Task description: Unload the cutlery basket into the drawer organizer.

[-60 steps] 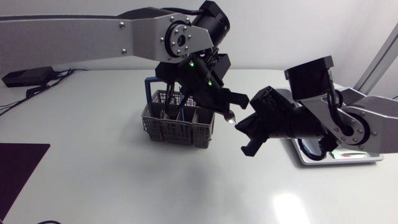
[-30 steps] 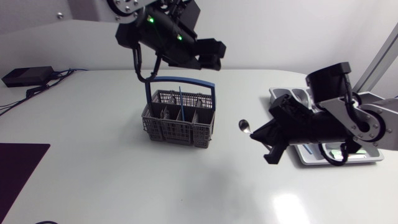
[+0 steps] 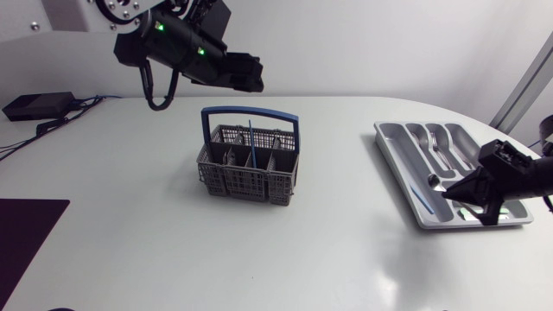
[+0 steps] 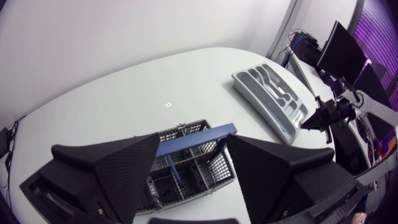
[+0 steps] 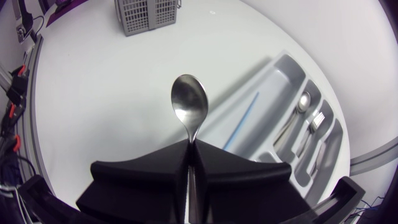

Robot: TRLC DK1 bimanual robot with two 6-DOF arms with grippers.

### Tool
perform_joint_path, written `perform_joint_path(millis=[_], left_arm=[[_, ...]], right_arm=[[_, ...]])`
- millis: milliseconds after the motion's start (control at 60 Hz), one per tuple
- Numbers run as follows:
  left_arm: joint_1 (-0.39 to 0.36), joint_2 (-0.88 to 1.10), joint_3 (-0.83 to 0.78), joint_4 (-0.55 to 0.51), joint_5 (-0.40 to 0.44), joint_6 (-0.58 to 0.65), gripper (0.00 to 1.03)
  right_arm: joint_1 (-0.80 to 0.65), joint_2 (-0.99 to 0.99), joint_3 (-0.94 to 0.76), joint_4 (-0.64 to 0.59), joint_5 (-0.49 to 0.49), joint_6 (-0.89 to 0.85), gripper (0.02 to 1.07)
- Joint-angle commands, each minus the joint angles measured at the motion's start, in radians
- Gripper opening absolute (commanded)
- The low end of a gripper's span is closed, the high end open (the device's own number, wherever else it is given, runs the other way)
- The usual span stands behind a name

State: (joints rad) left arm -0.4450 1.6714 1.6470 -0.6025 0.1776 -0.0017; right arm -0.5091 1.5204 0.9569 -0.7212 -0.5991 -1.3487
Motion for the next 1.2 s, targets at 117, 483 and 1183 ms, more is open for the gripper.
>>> perform_joint_path(millis=[117,483,1183], left_arm=[[0.051,-0.065,-0.133,0.043,-0.013,0.081,0.77],[0.055,-0.144,-0.334,0.164,-0.013,0.161,0.77],[0.011,-0.211,-0.495,0.234,-0.013,0.31,0.77]], right_arm=[[-0.197,0.222,0.212,-0.098,0.009,-0.345,0.08],[-0.255,0.345,0.273,-0.072,0.116,-0.538,0.18],[-0.243,0.196,0.195,0.012,0.094,-0.441,0.63]])
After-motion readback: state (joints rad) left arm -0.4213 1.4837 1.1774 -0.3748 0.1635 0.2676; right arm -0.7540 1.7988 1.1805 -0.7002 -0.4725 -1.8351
